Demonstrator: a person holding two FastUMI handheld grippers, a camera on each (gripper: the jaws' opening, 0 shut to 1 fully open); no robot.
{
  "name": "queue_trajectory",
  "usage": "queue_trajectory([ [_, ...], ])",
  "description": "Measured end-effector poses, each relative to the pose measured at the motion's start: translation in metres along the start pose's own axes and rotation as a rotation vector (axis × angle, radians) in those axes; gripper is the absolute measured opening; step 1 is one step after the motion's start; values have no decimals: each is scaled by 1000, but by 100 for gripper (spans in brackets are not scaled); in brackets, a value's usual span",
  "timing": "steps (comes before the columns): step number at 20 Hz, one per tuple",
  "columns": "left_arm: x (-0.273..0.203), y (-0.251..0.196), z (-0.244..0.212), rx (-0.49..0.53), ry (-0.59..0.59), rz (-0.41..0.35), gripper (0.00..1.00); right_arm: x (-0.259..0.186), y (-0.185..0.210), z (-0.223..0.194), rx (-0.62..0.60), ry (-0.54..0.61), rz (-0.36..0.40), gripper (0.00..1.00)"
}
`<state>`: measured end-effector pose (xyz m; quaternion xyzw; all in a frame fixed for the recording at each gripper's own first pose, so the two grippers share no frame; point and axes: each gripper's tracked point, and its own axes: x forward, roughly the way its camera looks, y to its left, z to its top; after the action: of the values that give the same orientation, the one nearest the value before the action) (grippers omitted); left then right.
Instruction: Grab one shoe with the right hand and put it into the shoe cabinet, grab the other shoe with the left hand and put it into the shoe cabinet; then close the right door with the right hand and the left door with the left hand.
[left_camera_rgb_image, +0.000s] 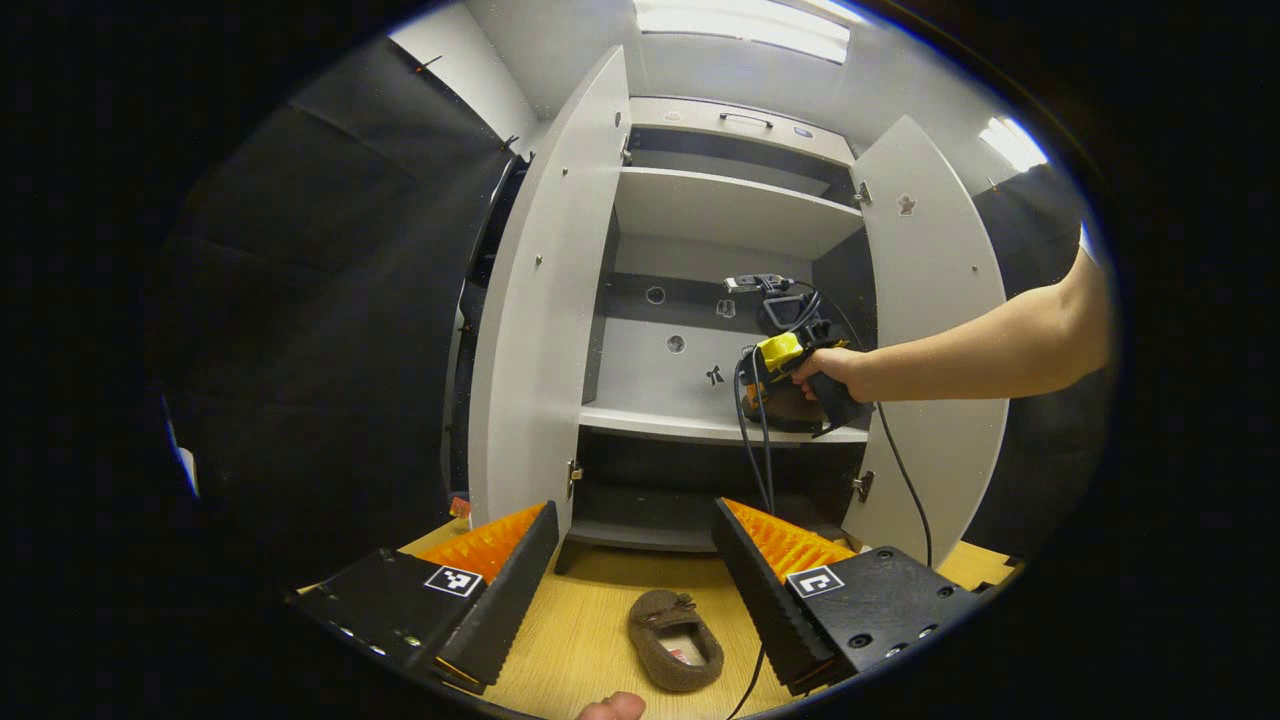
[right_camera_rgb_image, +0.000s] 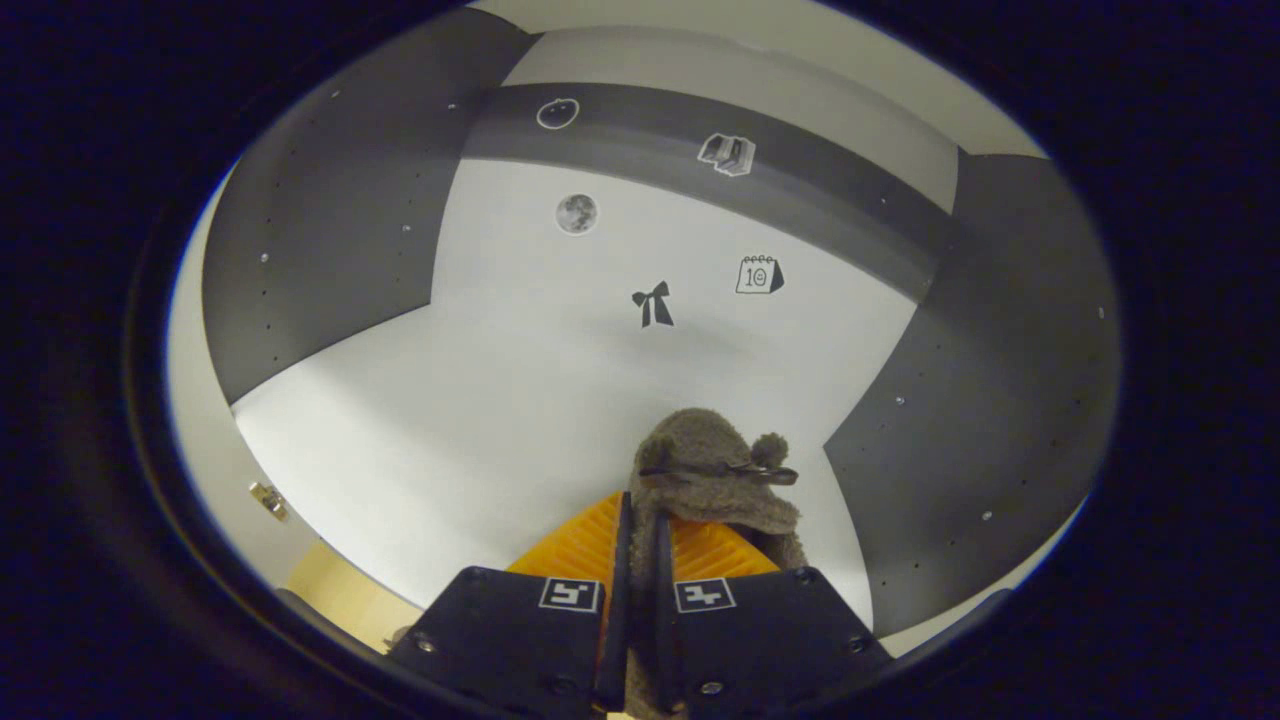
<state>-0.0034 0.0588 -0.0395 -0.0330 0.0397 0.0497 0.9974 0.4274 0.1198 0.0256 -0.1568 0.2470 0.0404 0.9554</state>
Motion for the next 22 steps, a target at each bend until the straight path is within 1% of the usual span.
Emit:
queue_trajectory([
  [1, 1, 2, 1, -2, -2, 3, 94, 0, 3, -1, 30, 12, 25, 15],
  [2, 1, 2, 1, -1, -3, 6, 95, 0, 3, -2, 49, 24, 33, 19],
  [3, 1, 2, 0, 1, 0, 8, 95, 0, 3, -3, 56, 21, 32, 38],
  [4, 1, 1, -1, 3, 3, 6, 95, 1, 4, 0, 59, 10, 36, 62],
  [5, 2, 1, -1, 5, 3, 3, 95, -4, 8, 1, 65, 4, 45, 57],
  [6, 2, 0, -1, 5, 4, 3, 95, -9, 11, 3, 68, -1, 57, 61],
  [7, 2, 0, 0, 3, 3, 2, 99, -15, 14, 5, 65, -9, 70, 72],
  [8, 1, -1, 1, 1, -1, -2, 95, -25, 15, 8, 63, -22, 78, 78],
  [9, 1, -2, 4, 1, -8, -4, 95, -33, 14, 10, 61, -31, 84, 81],
  [12, 0, -5, 5, 4, -16, -12, 95, -66, 8, 18, 35, -102, 99, 84],
  [13, 2, -5, 5, 4, -14, -14, 95, -81, 6, 22, 17, -137, 100, 89],
  [14, 3, -6, 4, 2, -12, -19, 95, -97, 4, 24, 2, -173, 99, 84],
  [15, 5, -8, 4, -6, -5, -27, 95, -116, 3, 24, -6, -209, 95, 89],
  [17, 9, -11, 4, -32, 1, -38, 95, -154, 9, 19, -12, -294, 110, 92],
  [19, 10, -10, 3, -41, -1, -36, 95, -191, 17, 7, -4, -371, 133, 96],
  [22, 11, -9, 3, -32, 0, -32, 95, -243, 21, -13, 61, -497, 137, 96],
])
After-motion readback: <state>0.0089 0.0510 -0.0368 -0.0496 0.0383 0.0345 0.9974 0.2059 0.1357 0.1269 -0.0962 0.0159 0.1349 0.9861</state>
